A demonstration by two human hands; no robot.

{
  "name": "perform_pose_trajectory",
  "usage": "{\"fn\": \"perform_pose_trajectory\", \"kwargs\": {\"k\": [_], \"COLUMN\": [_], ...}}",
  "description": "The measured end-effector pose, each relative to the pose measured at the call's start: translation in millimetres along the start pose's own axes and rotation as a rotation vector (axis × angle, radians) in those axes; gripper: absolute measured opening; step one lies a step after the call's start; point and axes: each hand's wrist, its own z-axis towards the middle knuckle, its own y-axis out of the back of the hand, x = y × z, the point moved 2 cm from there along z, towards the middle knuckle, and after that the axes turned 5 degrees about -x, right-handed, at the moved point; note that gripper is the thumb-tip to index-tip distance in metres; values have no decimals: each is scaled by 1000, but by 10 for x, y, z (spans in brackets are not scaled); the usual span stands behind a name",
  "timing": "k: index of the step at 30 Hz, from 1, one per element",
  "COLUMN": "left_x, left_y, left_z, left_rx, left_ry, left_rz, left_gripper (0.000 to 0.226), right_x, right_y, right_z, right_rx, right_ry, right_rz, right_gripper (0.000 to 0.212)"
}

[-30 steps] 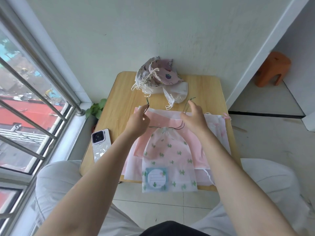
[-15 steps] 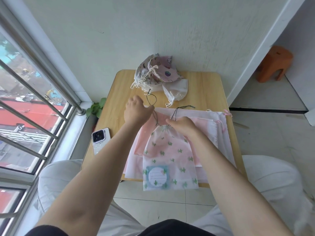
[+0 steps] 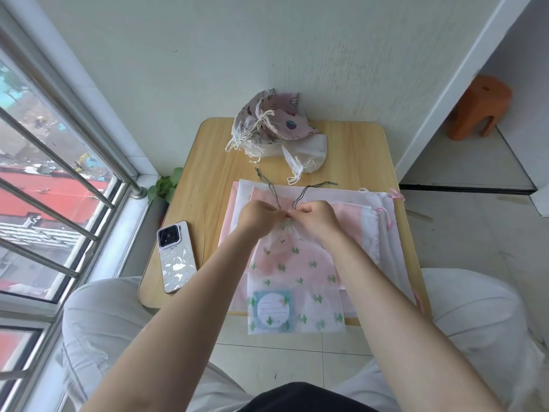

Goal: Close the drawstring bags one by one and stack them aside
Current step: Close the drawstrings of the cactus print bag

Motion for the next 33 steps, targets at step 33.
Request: {"fn": "perform_pose_trajectory", "kwargs": {"k": [33], "left_x": [-71], "left_y": [118], "left_z": [25], "left_rx": [142], "left_ry": [-26], "left_rz": [-468], "left_gripper": [22], "right_x": [490], "right_y": [298], "right_z": [-69], "right_rx": [5], "right_ry": [65], "right_rz": [-283], "right_gripper": [38]}}
